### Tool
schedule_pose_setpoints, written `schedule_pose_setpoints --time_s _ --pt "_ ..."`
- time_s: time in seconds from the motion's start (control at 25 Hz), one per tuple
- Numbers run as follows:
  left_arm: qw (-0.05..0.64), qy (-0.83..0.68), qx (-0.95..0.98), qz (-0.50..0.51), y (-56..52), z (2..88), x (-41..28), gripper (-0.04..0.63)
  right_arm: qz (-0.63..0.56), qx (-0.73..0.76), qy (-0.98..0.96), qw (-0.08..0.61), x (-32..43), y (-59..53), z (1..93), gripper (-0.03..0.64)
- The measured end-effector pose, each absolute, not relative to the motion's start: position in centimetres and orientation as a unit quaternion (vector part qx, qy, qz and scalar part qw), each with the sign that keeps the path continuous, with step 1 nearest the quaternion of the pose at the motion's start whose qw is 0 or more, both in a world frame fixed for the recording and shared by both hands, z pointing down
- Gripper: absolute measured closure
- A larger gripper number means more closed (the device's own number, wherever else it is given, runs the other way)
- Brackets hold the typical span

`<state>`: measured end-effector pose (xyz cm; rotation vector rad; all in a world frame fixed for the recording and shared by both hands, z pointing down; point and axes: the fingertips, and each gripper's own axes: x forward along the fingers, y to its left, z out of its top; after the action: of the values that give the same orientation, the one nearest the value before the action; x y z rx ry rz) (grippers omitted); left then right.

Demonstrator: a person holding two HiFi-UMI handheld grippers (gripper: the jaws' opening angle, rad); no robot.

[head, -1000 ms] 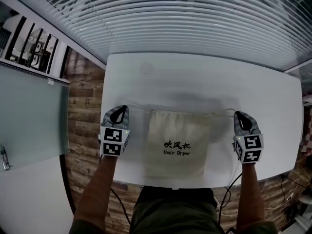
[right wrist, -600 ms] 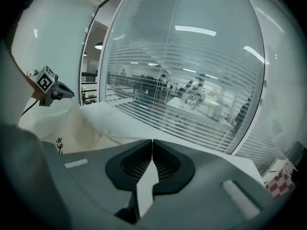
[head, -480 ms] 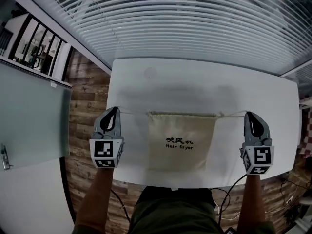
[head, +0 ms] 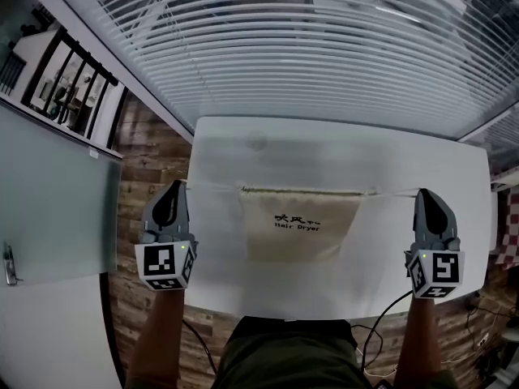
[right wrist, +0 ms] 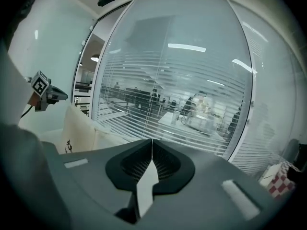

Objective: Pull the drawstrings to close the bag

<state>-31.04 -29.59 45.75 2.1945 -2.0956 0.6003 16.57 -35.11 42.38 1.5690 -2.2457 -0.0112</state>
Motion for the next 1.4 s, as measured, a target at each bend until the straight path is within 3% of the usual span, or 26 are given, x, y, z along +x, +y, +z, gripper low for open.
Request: schedule_pose_setpoints --time_s 1.4 --pt "0.002 -0.743 0.668 0.043 -29.9 33.0 -39.4 0.584 -0.016 0.635 -0.769 0.062 23.0 -36.3 30.4 0.601"
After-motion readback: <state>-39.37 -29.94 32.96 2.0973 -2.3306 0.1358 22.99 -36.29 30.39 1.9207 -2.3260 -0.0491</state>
